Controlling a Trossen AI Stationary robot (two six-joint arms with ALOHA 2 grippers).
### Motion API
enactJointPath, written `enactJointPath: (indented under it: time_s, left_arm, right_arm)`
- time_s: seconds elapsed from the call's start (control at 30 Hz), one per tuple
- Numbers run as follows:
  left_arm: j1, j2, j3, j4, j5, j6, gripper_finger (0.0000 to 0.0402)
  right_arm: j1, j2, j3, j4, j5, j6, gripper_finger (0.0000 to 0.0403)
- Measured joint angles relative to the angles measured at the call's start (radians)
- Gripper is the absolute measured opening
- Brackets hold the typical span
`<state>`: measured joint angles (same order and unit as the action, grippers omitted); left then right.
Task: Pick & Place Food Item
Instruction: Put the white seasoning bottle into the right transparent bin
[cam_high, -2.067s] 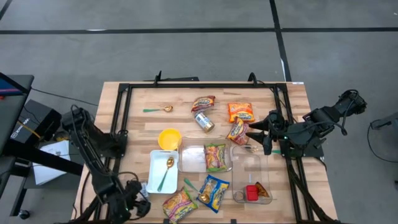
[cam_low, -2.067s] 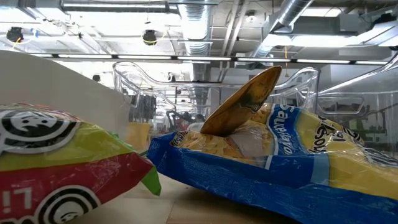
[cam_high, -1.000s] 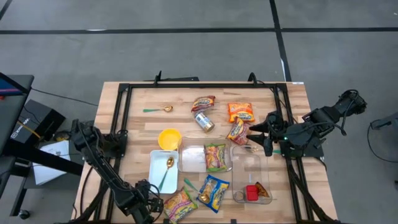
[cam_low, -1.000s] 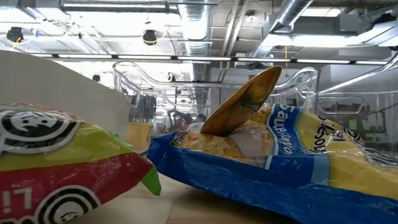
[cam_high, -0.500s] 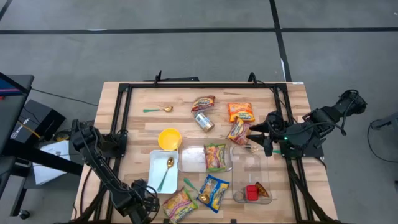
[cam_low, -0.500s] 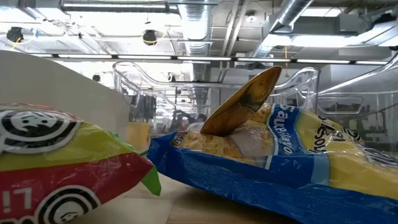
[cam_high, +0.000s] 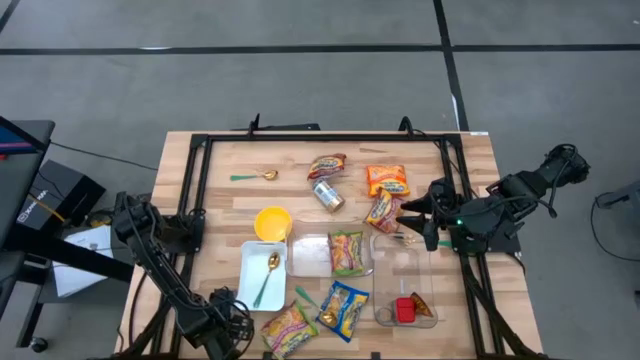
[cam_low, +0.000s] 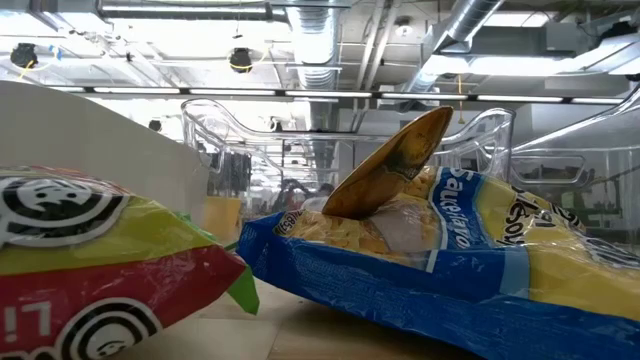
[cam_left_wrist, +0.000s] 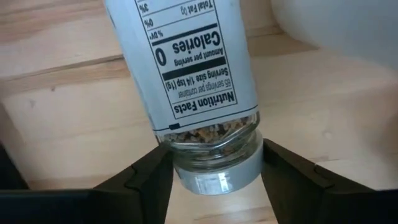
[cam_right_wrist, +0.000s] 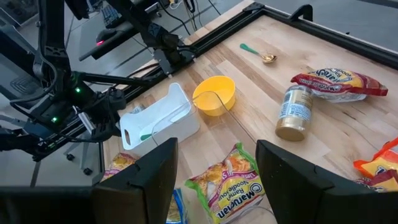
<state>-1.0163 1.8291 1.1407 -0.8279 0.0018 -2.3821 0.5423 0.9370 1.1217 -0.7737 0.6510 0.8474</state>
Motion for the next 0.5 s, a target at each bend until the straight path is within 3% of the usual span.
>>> enactJointPath:
  time_s: [0.3, 0.5]
  left_arm:
    - [-0.068, -0.071, -0.003, -0.029, 0.021, 0.016, 0.0199]
    - [-0.122, -0.19, -0.003, -0.043, -0.113, 0.072, 0.0199]
  right_arm:
    - [0.0, 0.044, 0.0, 0.002, 0.001, 0.0, 0.021]
    - [0.0, 0.08, 0.0, 0.059, 0.0, -0.019, 0.021]
